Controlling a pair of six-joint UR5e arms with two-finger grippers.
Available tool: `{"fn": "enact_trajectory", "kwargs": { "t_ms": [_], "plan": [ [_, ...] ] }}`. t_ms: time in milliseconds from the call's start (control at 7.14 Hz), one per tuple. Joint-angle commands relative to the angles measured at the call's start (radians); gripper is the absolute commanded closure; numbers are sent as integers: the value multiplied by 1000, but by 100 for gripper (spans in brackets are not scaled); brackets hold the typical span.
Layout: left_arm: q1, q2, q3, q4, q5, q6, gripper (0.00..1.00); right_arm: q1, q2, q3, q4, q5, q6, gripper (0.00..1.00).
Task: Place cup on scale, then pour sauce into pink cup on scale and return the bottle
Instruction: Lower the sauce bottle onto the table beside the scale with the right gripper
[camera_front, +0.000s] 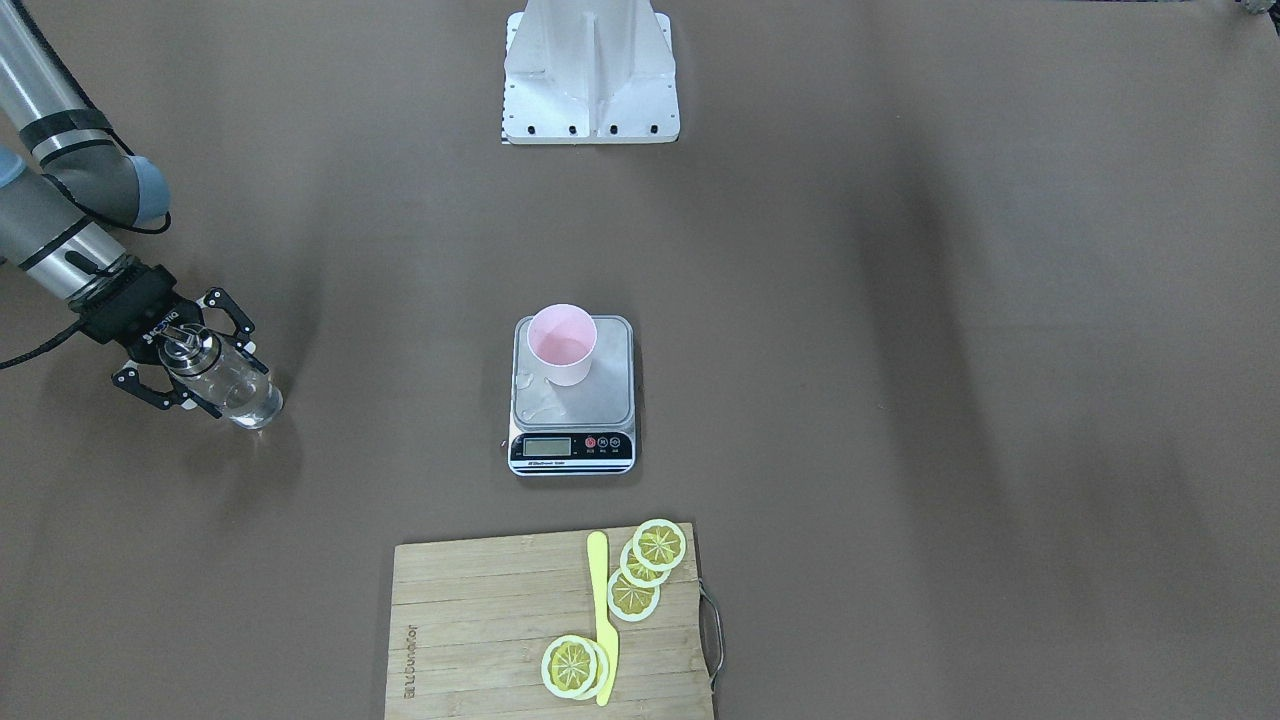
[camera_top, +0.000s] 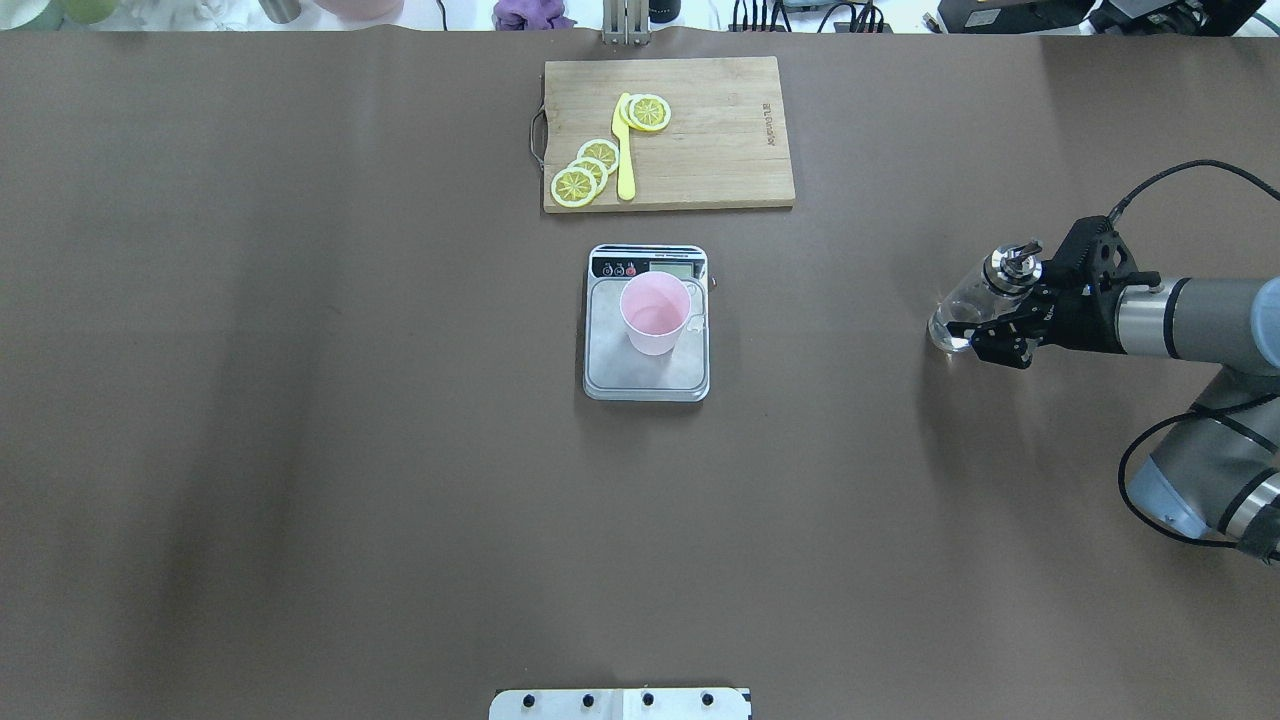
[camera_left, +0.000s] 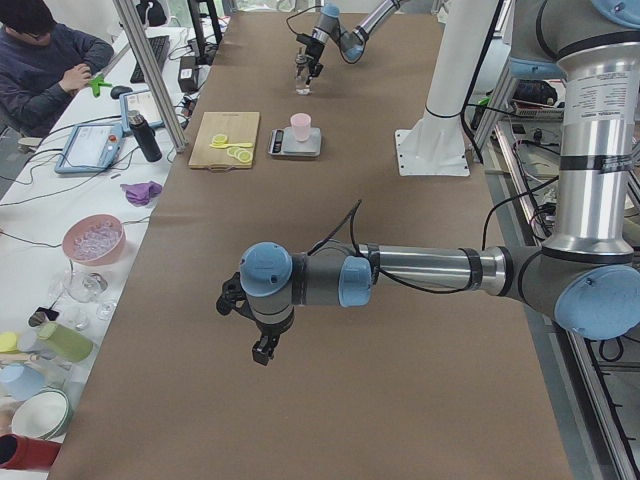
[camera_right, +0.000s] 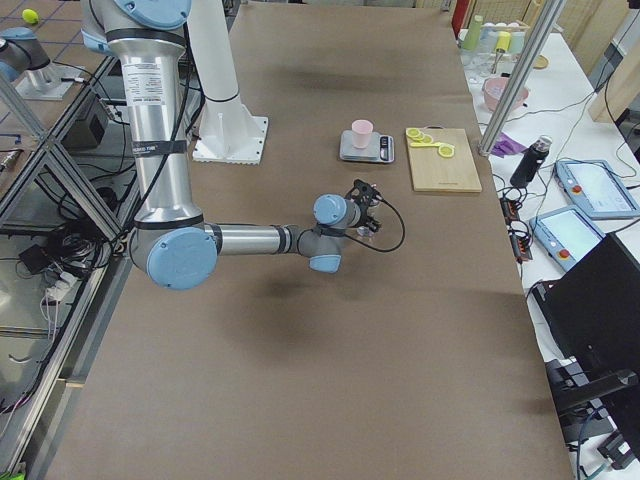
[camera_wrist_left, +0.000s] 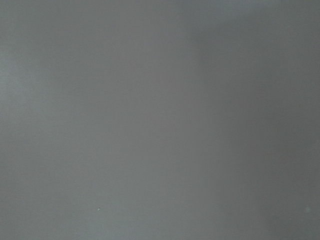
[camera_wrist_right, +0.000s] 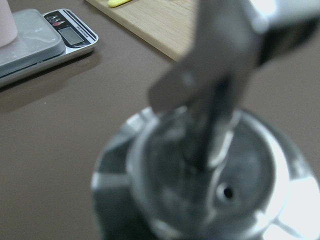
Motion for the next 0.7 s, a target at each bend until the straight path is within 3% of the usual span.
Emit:
{"fn": "enact_trajectory", "kwargs": {
  "t_ms": [0,561],
  "plan": [
    [0,0,0,-2,0,0,1,0,0,4,0,3,4,1],
    [0,0,0,0,0,0,1,5,-24,12,0,6,4,1]
  ]
}}
